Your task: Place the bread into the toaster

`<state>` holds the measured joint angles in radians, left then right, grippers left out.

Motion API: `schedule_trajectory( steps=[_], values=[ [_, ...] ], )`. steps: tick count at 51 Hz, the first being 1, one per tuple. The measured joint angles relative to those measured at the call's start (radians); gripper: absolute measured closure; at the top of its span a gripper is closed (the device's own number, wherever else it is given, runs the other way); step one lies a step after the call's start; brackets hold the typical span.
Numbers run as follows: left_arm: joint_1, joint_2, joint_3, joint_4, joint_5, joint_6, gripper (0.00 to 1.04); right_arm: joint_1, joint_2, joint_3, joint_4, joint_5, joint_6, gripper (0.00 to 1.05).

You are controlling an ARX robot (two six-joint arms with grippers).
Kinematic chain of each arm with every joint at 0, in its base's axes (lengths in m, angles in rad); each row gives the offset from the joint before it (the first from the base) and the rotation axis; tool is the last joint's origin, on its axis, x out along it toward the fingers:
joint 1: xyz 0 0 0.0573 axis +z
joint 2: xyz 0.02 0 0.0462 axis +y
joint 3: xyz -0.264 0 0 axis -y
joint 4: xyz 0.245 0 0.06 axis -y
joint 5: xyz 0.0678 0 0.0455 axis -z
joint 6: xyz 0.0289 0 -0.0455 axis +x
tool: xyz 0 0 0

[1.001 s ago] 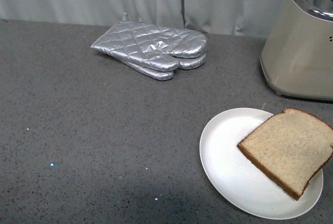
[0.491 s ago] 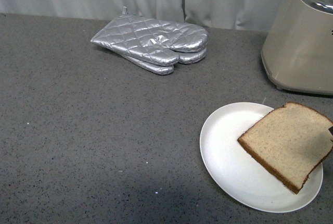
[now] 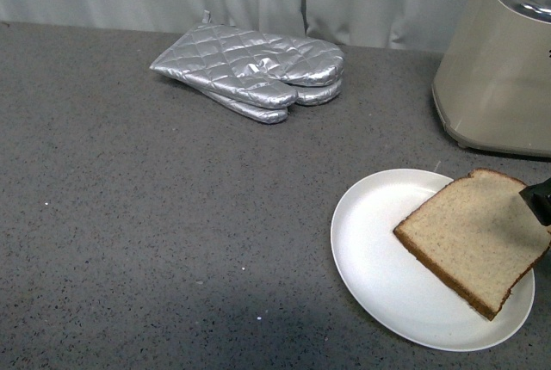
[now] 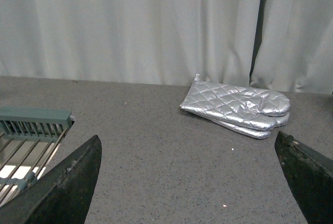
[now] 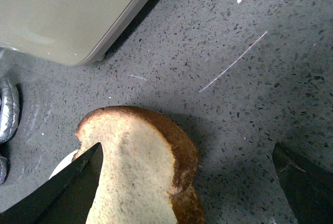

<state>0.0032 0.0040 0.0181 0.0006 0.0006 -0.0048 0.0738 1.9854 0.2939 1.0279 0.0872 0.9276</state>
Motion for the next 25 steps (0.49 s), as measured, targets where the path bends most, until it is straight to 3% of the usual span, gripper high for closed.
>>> schedule_trajectory(
  steps=[25],
  values=[
    [0.000,0.000,0.000,0.000,0.000,0.000,0.07,0.014,0.018,0.074,-0.053,-0.008,-0.014,0.10]
  ],
)
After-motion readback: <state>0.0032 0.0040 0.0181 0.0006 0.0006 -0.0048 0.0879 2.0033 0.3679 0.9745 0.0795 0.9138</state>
